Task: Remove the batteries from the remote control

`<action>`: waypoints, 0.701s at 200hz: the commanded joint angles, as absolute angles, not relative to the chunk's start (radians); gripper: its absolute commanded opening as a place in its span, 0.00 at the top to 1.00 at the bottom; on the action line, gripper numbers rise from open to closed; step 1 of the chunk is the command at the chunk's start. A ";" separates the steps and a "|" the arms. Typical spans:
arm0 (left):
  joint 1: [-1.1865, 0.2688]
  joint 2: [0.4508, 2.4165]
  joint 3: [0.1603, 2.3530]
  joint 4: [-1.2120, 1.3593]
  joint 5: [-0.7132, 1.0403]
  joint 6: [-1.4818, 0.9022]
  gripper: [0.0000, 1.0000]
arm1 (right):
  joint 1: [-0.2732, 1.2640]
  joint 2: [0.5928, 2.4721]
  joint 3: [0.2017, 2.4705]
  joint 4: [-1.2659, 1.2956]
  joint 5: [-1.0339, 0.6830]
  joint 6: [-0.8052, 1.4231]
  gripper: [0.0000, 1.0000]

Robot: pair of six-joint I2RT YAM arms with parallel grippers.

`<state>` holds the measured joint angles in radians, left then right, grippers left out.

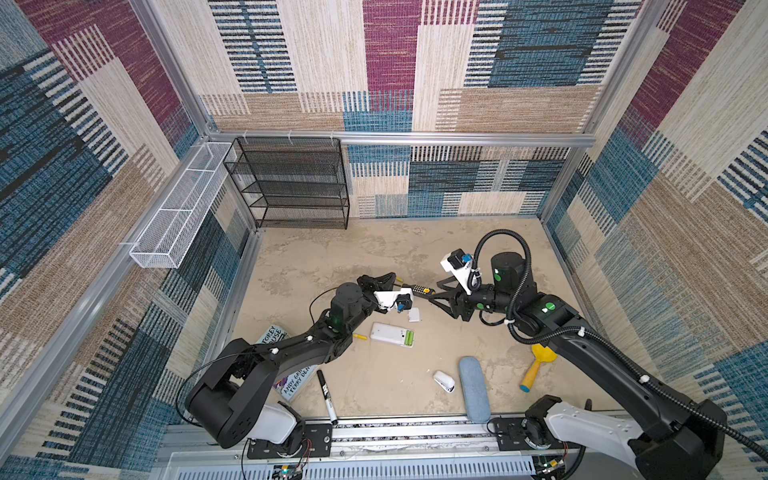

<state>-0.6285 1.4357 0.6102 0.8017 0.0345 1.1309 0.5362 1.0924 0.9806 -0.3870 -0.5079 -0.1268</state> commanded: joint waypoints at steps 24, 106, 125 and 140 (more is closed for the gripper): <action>-0.627 1.402 0.640 0.704 0.111 1.078 1.00 | 0.535 1.131 1.019 -0.360 -0.581 -0.174 0.49; -0.627 1.388 0.658 0.637 0.133 1.078 1.00 | 0.535 1.198 1.043 -0.365 -0.591 -0.174 0.56; -0.627 1.391 0.661 0.635 0.133 1.078 1.00 | 0.535 1.213 1.043 -0.363 -0.606 -0.170 0.56; -0.627 1.393 0.663 0.639 0.133 1.078 1.00 | 0.535 1.225 1.043 -0.362 -0.613 -0.169 0.57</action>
